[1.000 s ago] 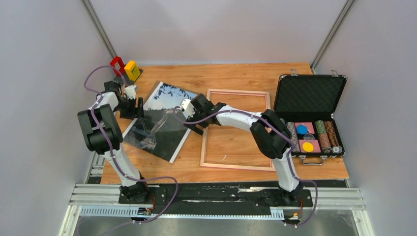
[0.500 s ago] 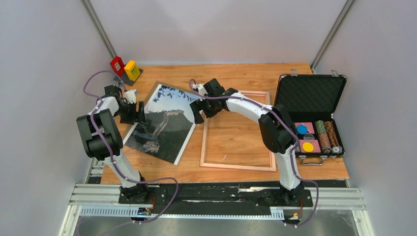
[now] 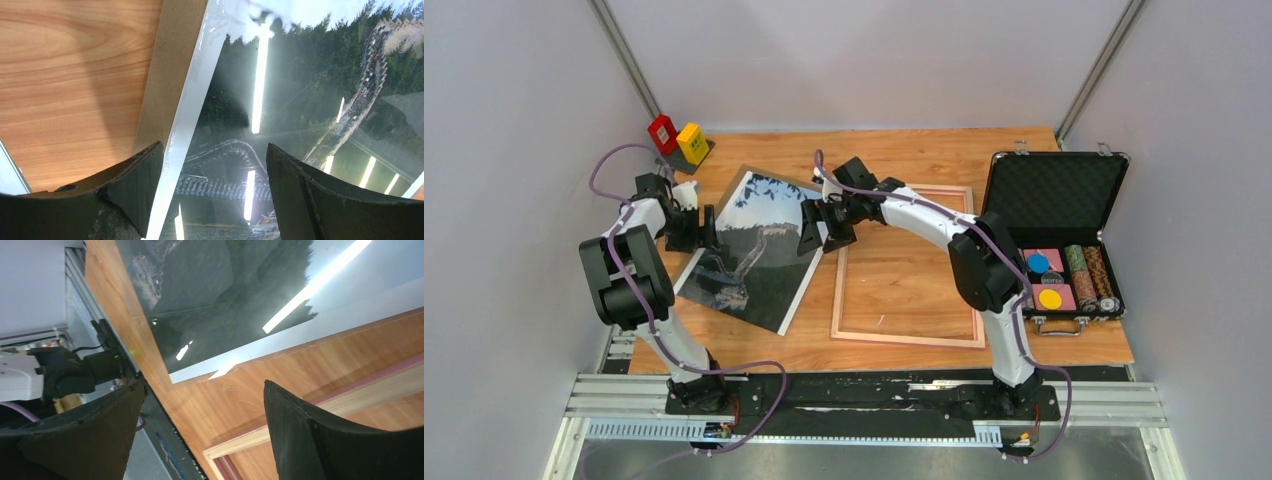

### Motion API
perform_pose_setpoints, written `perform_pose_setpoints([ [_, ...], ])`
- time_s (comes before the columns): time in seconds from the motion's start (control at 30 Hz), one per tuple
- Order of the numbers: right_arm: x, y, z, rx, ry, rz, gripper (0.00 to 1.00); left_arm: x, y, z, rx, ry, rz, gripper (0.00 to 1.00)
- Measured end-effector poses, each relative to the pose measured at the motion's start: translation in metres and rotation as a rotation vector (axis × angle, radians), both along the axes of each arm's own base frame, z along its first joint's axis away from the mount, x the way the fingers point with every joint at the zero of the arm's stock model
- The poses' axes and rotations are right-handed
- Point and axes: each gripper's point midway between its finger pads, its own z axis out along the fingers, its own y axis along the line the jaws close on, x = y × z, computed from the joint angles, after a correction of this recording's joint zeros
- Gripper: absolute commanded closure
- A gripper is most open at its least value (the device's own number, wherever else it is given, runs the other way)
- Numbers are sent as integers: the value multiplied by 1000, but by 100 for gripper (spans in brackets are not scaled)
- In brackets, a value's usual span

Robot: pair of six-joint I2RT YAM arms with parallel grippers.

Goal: Put the photo into the frame

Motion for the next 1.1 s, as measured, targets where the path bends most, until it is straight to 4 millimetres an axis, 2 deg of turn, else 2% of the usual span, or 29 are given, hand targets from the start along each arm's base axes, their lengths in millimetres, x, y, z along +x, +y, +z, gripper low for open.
perform_pose_setpoints([
  [0.13,-7,5,-2,25,85,-21,14,1,0,0,1,-1,9,16],
  [0.47,-47,8,-35,-45,249,-59,14,2,2,0,3,-4,22,16],
  [0.67,-57,16,-53,-77,278,-62,14,3,1,2,1,-7,29,15],
  [0.73,-59,18,-61,-86,300,-70,13,4,2,4,3,-15,30,15],
  [0.93,-55,21,-62,-82,308,-84,13,7,1,13,7,-47,28,15],
  [1.1,-46,25,-62,-73,310,-98,13,6,0,12,2,-54,18,15],
])
